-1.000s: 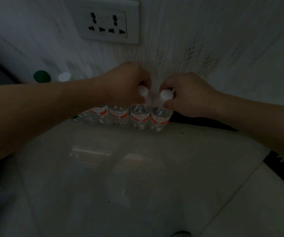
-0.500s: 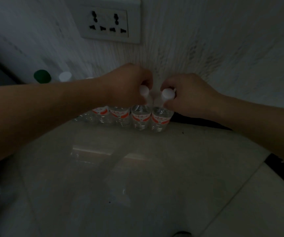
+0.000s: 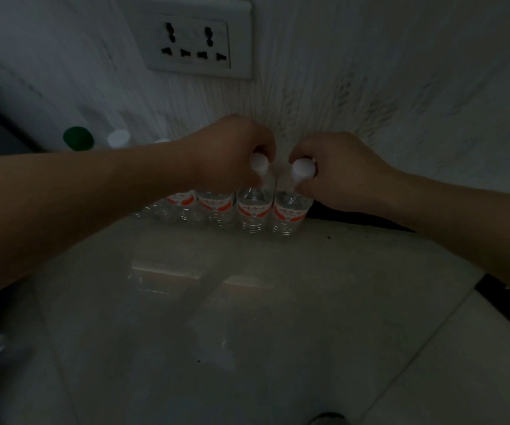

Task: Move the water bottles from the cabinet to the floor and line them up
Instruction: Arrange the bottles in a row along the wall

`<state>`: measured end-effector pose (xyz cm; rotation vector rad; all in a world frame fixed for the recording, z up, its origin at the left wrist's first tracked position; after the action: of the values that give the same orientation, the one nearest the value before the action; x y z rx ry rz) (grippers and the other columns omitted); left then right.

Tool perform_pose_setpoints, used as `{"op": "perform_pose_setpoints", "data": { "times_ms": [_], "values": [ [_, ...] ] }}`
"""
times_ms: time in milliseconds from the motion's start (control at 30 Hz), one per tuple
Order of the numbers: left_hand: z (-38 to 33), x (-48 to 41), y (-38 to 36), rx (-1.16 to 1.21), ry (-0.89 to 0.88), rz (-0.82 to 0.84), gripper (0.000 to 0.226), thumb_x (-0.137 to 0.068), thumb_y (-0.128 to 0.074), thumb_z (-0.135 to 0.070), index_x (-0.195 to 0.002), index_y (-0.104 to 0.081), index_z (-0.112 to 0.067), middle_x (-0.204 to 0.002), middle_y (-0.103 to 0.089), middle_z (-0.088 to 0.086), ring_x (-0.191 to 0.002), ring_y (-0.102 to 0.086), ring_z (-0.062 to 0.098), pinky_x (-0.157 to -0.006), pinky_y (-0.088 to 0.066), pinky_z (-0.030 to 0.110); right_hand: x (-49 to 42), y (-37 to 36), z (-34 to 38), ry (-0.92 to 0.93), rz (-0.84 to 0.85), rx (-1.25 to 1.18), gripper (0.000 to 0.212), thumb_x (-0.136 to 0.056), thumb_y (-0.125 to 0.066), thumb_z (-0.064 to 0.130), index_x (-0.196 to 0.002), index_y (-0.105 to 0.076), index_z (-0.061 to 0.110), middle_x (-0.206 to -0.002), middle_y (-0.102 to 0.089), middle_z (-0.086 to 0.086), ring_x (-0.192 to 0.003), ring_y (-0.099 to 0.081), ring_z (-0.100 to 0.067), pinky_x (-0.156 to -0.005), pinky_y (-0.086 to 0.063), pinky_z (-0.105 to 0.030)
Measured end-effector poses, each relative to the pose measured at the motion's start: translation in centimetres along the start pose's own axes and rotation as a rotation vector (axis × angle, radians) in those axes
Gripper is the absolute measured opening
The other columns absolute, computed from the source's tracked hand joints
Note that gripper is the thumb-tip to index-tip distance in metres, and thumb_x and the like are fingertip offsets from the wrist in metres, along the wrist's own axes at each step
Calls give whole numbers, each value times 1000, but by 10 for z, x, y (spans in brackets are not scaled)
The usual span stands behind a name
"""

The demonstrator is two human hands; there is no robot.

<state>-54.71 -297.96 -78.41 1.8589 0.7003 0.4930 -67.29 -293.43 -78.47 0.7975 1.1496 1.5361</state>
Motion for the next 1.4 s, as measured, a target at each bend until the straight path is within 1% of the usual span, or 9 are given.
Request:
{"op": "perform_pose_setpoints", "data": {
  "times_ms": [233, 433, 533, 633, 733, 900, 1133, 1233, 1400],
  "values": [
    [-1, 1, 0, -10, 2, 8, 32, -71, -80, -21, -100, -66, -19, -79, -57, -11, -77, -57, 12, -70, -46, 29, 0, -1, 0, 4, -3, -14, 24, -82, -63, 18, -103, -69, 11, -100, -69, -6, -91, -63, -22, -71, -40, -25],
    [-1, 2, 1, 12, -12, -3, 36, -70, -80, -21, -103, -66, -17, -79, -54, -14, -77, -54, 10, -69, -38, 25, 0, -1, 1, 24, -7, -16, 22, -81, -64, 16, -100, -70, 8, -96, -70, -8, -88, -63, -23, -72, -45, -29],
    [0, 2, 0, 21, -5, 0, 38, -70, -80, -21, -105, -66, -17, -86, -60, -10, -80, -55, 10, -72, -41, 25, 0, -2, 1, 25, -3, -8, 24, -79, -65, 17, -102, -70, 9, -98, -70, -7, -88, -64, -23, -70, -43, -27],
    [1, 2, 0, 34, 13, 2, 40, -71, -80, -23, -108, -65, -19, -91, -59, -11, -85, -57, 10, -74, -44, 26, 0, -3, -2, -2, 7, 14, 34, -76, -70, 18, -110, -68, 13, -106, -68, -5, -97, -62, -22, -73, -37, -22],
    [1, 3, 0, 35, 15, -5, 42, -71, -81, -24, -110, -65, -19, -93, -59, -12, -87, -57, 9, -76, -45, 27, -1, -4, -2, 5, 12, 32, 37, -76, -70, 19, -112, -67, 13, -109, -67, -5, -99, -61, -22, -74, -34, -20],
    [0, 3, -2, 16, 12, -11, 47, -71, -82, -26, -114, -64, -18, -103, -65, -4, -89, -56, 10, -79, -49, 31, 0, -6, -2, 6, 19, 33, 33, -78, -68, 19, -111, -66, 14, -108, -67, -5, -97, -61, -23, -75, -37, -23],
    [3, 4, -1, 10, 18, -4, 44, -73, -78, -23, -115, -64, -19, -106, -67, -2, -94, -60, 14, -83, -50, 35, 0, -4, 1, 3, 21, 15, 29, -79, -67, 18, -107, -68, 13, -105, -68, -6, -95, -62, -23, -75, -43, -27],
    [4, 4, -2, 6, 6, -3, 39, -73, -76, -20, -111, -66, -19, -102, -67, -3, -89, -59, 11, -79, -49, 31, 0, -3, 6, 29, 9, 26, 25, -79, -65, 18, -103, -69, 12, -101, -69, -8, -92, -63, -27, -75, -48, -33],
    [5, 3, -4, -3, 6, -3, 35, -73, -76, -22, -107, -67, -21, -91, -62, -10, -85, -59, 10, -75, -48, 28, 0, -2, 7, 30, 5, 34, 25, -80, -64, 18, -103, -69, 12, -103, -69, -9, -94, -63, -28, -78, -48, -35]
  ]
}}
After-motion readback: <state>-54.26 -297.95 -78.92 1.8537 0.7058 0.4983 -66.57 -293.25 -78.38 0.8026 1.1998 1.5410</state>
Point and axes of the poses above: each hand's wrist, its own x-axis away from the middle knuckle, its own y-axis out of the back of the hand, z = x × y, the point moved 7 cm from there along -x, towards the middle knuckle
